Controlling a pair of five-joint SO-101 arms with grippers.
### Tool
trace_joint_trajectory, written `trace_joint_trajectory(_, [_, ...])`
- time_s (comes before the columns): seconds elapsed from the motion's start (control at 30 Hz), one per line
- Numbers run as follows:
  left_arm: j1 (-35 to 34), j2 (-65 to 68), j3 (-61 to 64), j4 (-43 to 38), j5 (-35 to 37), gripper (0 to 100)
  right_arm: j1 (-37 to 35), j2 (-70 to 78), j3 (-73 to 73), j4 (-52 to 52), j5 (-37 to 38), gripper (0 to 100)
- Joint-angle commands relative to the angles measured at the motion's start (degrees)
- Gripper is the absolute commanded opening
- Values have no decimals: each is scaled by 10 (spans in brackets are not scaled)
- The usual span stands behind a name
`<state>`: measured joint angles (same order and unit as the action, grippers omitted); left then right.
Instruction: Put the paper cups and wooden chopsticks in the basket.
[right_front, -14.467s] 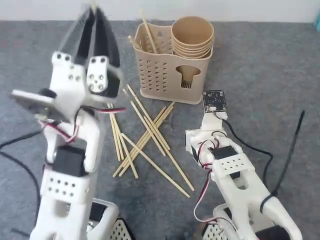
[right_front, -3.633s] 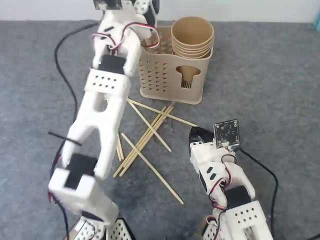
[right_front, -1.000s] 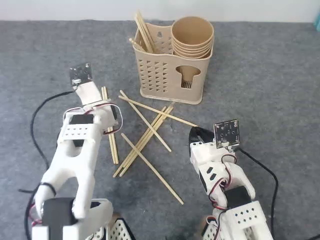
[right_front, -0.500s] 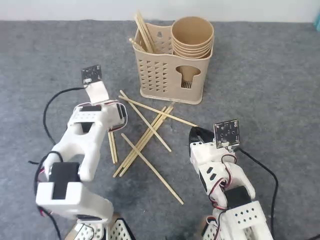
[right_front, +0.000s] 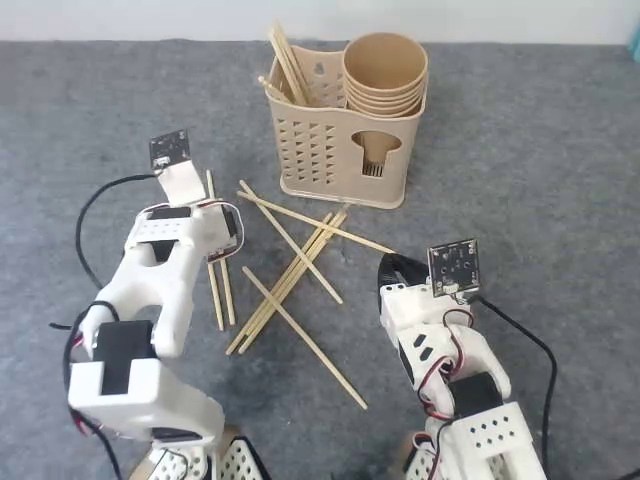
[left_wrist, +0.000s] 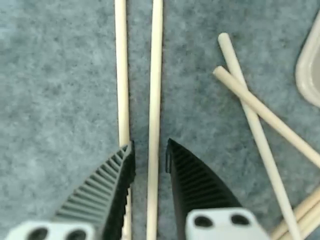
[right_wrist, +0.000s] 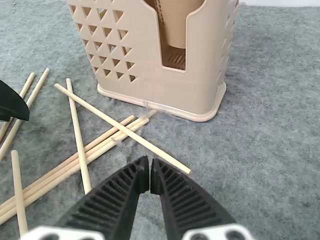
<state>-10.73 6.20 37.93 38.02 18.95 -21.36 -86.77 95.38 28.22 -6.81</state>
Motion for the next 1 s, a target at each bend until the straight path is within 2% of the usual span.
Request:
trace_joint_trajectory(0.0, [-5, -2, -20, 8, 1, 101, 3, -14, -4, -9, 10, 26])
trace_joint_trajectory(0.2, [31, 0, -19, 9, -38, 98, 3, -14, -4, -9, 10, 25])
trace_joint_trajectory(0.37, [75, 0, -19, 10, -36, 97, 3, -14, -4, -9, 10, 25])
trace_joint_trajectory(0.53, [72, 0, -20, 7, -11, 96, 3, -14, -4, -9, 9, 24])
trace_joint_trajectory(0.67, [55, -6, -20, 8, 3, 2, 3, -14, -4, -9, 9, 24])
trace_joint_trajectory(0.77, [48, -18, -13, 11, 12, 13, 3, -14, -4, -9, 10, 24])
trace_joint_trajectory(0.97, [53, -147, 40, 66, 9, 12, 4, -12, -24, 24, 12, 27])
